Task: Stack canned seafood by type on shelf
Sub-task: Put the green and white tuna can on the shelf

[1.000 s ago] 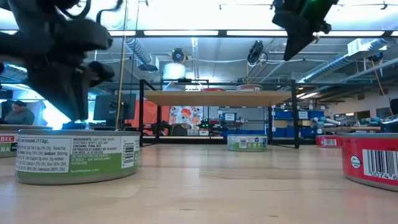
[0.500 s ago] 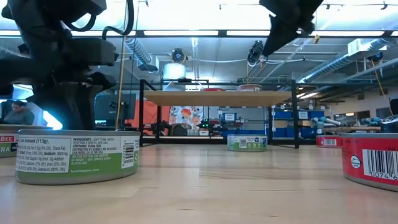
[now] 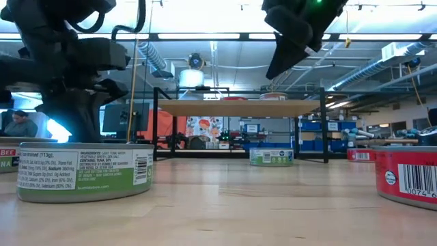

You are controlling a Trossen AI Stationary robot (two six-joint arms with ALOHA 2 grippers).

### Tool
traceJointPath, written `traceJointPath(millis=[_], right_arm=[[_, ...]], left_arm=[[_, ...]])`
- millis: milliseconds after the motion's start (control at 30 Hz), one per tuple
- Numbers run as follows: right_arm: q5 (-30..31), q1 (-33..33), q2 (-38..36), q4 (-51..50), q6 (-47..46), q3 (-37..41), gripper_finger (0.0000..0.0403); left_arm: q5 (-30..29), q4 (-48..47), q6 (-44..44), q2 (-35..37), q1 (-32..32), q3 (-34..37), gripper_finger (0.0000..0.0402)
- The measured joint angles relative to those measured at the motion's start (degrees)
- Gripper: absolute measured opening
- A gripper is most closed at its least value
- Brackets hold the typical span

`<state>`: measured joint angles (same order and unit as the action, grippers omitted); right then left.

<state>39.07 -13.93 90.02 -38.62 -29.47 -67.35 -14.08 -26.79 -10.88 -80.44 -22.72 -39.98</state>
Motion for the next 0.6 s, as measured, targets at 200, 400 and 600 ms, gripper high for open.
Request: traceJointPath(millis=[200,400,600], right_arm=[[0.0,0.0,-1.1,0.1,-0.2,0.0,0.0012],[0.0,0.0,-1.1,0.0,-0.3,0.0,0.0014],[0.0,0.0,-1.1,0.0,-0.2,0.0,0.001]], left_arm=[[3.3,-0.3,1.5,0.0,0.1,-2.3,0.0002],[3.9,-1.9,2.5,0.0,1.1,-4.1,0.0001],[5.4,-3.2,3.8,0.0,1.6,-4.6,0.0004]])
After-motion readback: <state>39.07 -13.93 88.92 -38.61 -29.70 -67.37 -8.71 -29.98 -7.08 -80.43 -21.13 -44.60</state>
